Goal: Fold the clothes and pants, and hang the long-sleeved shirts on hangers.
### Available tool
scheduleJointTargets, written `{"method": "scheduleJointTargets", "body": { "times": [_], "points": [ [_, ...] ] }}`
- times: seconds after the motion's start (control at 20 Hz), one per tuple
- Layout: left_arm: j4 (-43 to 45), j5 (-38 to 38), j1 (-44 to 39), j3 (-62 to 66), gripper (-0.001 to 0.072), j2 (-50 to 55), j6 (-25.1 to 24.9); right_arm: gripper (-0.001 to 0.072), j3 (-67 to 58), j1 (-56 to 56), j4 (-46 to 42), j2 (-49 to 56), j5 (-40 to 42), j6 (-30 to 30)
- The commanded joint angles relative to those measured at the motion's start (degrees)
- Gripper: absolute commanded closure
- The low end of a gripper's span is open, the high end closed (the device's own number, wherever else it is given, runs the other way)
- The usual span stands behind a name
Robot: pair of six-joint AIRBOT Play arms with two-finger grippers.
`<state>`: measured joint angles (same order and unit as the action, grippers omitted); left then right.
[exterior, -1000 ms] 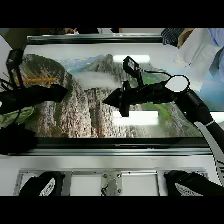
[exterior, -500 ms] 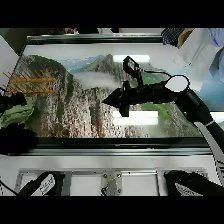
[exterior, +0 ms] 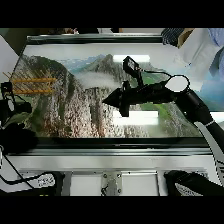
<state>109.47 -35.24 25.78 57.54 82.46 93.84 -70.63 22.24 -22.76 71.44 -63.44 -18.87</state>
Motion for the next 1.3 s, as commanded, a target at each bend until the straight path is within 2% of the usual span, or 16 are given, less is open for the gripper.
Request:
{"method": "scheduleJointTargets", "body": {
  "times": [0.0, 0.15, 0.2, 0.25, 0.35, 0.4, 0.6, 0.75, 0.85, 0.95, 1.0, 1.15, 1.25],
  "points": [
    [4.3, 4.7, 0.2, 0.0, -0.0001, 5.0, 0.1, 0.0694, 0.0, 0.0, 0.0, 0.0, 0.0, 0.0],
    [5.0, 4.8, 0.3, 0.0, -0.0001, 7.6, 0.1, 0.0694, 0.0, 0.0, 0.0, 0.0, 0.0, 0.0],
    [5.0, 4.3, 0.3, 0.0, 0.0036, 8.3, 0.1, 0.0694, 0.0, 0.0, 0.0, 0.0, 0.0, 0.0],
    [5.0, 3.4, 0.3, 0.0, 0.0198, 8.5, 0.1, 0.0694, 0.0, 0.0, 0.0, 0.0, 0.0, 0.0],
    [4.9, 1.5, 0.3, 0.0, 0.0582, 8.0, 0.3, 0.0694, 0.0, 0.0, 0.0, 0.0, 0.0, 0.0],
    [4.9, 0.8, 0.3, 0.0, 0.0698, 7.1, 0.3, 0.0694, 0.0, 0.0, 0.0, 0.0, 0.0, 0.0],
    [4.2, 0.3, -1.4, 0.0, 0.0698, -2.4, 0.3, 0.0694, 0.0, 0.0, 0.9, 0.1, 0.0, 0.0],
    [-3.3, -5.2, -5.9, 0.5, 0.0698, -13.7, 0.2, 0.0694, 0.0, 0.0, 7.7, 0.1, 0.0, 0.0],
    [-11.5, -10.9, -11.1, 1.9, 0.0698, -21.6, -0.6, 0.0695, 0.0, 0.0, 10.8, 0.0, 1.1, 0.0],
    [-16.8, -15.9, -18.7, 4.5, 0.0698, -28.2, -3.5, 0.0696, 0.0, -1.2, 10.6, -1.0, 3.8, -0.1],
    [-18.5, -17.6, -23.0, 6.2, 0.0698, -30.9, -3.4, 0.0696, 0.0, -2.6, 9.5, -2.2, 6.3, -0.7],
    [-25.0, -16.4, -37.3, 11.8, 0.0698, -36.8, -3.4, 0.0697, 0.0, -8.4, -0.8, -7.0, 15.1, -12.1],
    [-27.1, -15.6, -45.8, 15.1, 0.0698, -37.6, -2.2, 0.0696, 0.0, -13.2, -11.3, -10.6, 16.6, -20.7]
  ]
}}
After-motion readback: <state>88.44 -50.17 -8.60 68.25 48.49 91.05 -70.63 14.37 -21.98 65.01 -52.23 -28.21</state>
